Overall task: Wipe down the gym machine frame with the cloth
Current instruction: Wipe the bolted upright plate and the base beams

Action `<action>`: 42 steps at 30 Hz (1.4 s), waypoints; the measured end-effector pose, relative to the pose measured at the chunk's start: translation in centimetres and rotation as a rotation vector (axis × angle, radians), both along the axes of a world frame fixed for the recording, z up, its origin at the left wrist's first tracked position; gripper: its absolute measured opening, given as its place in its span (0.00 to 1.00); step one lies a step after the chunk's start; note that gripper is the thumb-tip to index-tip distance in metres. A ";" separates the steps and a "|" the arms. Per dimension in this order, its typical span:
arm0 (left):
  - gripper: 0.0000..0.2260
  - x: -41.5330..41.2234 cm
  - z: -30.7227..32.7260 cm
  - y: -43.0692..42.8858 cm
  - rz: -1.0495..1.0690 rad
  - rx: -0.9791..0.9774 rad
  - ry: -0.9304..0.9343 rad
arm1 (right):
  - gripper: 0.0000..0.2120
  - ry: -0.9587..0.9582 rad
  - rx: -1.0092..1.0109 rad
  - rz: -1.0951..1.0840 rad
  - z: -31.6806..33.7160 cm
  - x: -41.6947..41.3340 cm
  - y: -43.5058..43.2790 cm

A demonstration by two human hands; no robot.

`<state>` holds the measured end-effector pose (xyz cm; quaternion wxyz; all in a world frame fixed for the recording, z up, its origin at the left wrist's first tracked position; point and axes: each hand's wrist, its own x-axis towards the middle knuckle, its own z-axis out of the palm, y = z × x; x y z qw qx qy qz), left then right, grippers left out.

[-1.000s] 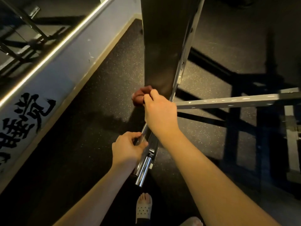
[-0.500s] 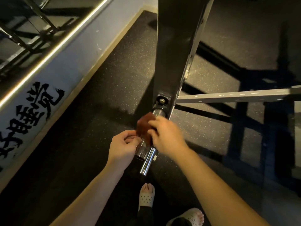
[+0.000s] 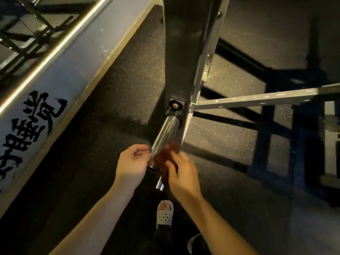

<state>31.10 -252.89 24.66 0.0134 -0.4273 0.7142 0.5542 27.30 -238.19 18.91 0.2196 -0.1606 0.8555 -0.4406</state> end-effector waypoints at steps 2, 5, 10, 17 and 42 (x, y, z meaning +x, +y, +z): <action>0.10 0.2 0.2 1.0 -0.158 -0.330 0.076 | 0.12 -0.066 0.013 0.138 -1.5 2.3 3.2; 0.11 -0.1 0.5 2.4 -0.421 -0.722 0.291 | 0.11 -0.181 0.036 0.007 -2.7 1.9 7.5; 0.15 -3.8 -0.8 7.8 -0.584 -0.266 0.222 | 0.11 -0.273 -0.142 -0.165 -0.6 -2.0 14.1; 0.21 -11.4 -3.9 17.6 -0.841 0.338 0.017 | 0.12 -0.453 -0.514 -0.456 -1.4 -5.5 24.0; 0.10 -26.6 -31.9 45.8 -0.925 -0.118 0.852 | 0.14 0.495 -0.458 -0.991 -27.4 -16.6 43.7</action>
